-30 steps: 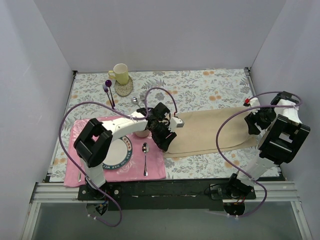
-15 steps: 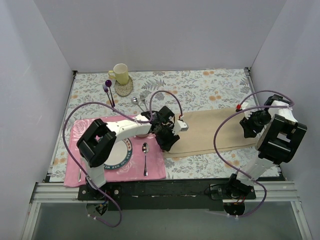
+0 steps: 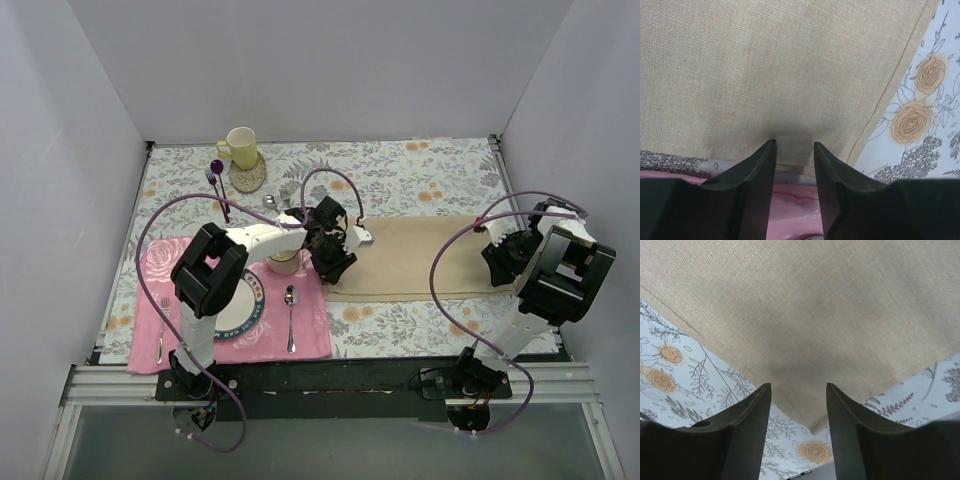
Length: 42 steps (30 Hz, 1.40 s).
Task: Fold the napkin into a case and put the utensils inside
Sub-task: Fold and flatten the napkin at the center of the board.
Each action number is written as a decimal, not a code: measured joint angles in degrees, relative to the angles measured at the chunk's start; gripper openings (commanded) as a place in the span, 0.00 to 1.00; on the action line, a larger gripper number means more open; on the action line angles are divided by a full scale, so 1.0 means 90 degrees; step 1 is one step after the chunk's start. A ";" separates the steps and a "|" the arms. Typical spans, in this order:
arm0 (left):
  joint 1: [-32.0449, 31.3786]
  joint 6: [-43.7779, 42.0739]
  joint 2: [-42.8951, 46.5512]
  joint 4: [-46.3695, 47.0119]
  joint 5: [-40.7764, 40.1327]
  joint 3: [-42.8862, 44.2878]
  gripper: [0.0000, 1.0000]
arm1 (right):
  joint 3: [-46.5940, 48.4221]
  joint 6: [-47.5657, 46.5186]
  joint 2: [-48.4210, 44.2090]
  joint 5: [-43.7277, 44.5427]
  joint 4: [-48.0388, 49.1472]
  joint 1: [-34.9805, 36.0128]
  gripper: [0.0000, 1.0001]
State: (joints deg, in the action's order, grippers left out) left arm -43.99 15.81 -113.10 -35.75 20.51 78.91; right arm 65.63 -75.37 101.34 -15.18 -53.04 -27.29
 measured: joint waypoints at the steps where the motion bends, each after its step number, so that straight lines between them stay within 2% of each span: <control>1: 0.0051 -0.0121 0.0010 -0.0032 0.0063 0.0000 0.40 | 0.0107 -0.0027 0.0000 -0.0046 -0.0143 -0.0044 0.55; 5: 0.0104 -0.0554 0.0185 -0.0211 0.0372 0.0000 0.42 | 0.0476 -0.0352 -0.0085 -0.0214 -0.0469 -0.0172 0.52; 9: 0.0032 -0.1030 0.0597 -0.0245 0.0629 -0.0049 0.42 | 0.0384 -0.0964 -0.0488 -0.0272 -0.0636 -0.0214 0.44; 14: -0.0134 -0.1426 0.0986 -0.0134 0.0777 -0.0250 0.39 | 0.0102 -0.1472 -0.0782 -0.0304 -0.0673 -0.0185 0.44; 23: -0.0474 -0.1834 0.0935 0.0058 0.0534 -0.0631 0.35 | -0.0444 -0.1836 -0.0782 -0.0083 -0.0505 -0.0160 0.45; 33: -0.0542 -0.2035 0.0772 0.0194 0.0153 -0.1015 0.19 | -0.0933 -0.2130 -0.0792 0.0238 -0.0158 -0.0160 0.49; 42: -0.0542 -0.2013 0.0741 0.0311 0.0097 -0.1047 0.07 | -0.0801 -0.2115 -0.0792 0.0313 0.0056 -0.0160 0.45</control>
State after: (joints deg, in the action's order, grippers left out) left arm -48.86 -2.31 -106.43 -32.95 21.39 69.49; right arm 58.41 -94.41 94.21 -12.36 -52.53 -28.73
